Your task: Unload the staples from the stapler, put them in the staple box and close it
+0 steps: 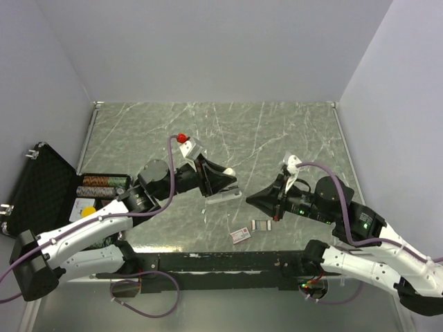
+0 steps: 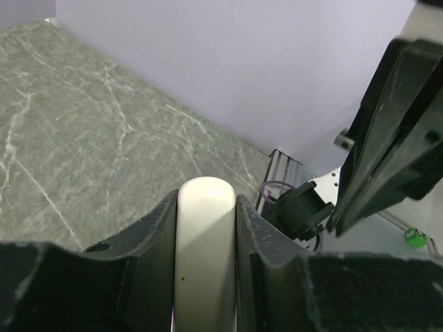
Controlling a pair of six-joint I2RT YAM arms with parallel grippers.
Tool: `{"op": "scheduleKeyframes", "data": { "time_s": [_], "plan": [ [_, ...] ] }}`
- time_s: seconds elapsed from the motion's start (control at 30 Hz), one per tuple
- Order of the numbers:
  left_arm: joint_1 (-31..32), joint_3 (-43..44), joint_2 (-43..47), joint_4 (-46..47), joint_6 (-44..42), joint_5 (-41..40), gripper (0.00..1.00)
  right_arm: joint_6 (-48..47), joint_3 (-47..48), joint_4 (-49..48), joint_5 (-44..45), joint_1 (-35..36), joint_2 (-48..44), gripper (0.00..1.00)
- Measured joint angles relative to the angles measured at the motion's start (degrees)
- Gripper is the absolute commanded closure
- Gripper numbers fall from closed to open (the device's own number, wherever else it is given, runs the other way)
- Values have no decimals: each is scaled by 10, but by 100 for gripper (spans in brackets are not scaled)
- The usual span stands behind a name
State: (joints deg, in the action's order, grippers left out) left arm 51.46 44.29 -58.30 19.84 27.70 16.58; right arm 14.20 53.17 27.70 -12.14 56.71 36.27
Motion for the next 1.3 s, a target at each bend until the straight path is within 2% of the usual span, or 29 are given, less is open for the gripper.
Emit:
{"op": "scheduleKeyframes", "data": {
  "time_s": [0.13, 0.43, 0.8, 1.03, 1.3],
  "plan": [
    [0, -1, 4, -2, 0, 0, 99, -3, 19, -10, 38, 0, 16, 100],
    [0, -1, 4, -1, 4, -10, 99, -7, 19, -52, 87, 0, 116, 100],
    [0, -1, 1, 5, 13, -43, 99, -9, 1, -123, 111, 0, 138, 100],
    [0, -1, -2, 5, 20, -84, 99, -8, -8, -151, 113, 0, 152, 100],
    [0, -11, -8, 10, 34, -155, 99, 0, -63, -212, 117, 0, 198, 100]
  ]
}}
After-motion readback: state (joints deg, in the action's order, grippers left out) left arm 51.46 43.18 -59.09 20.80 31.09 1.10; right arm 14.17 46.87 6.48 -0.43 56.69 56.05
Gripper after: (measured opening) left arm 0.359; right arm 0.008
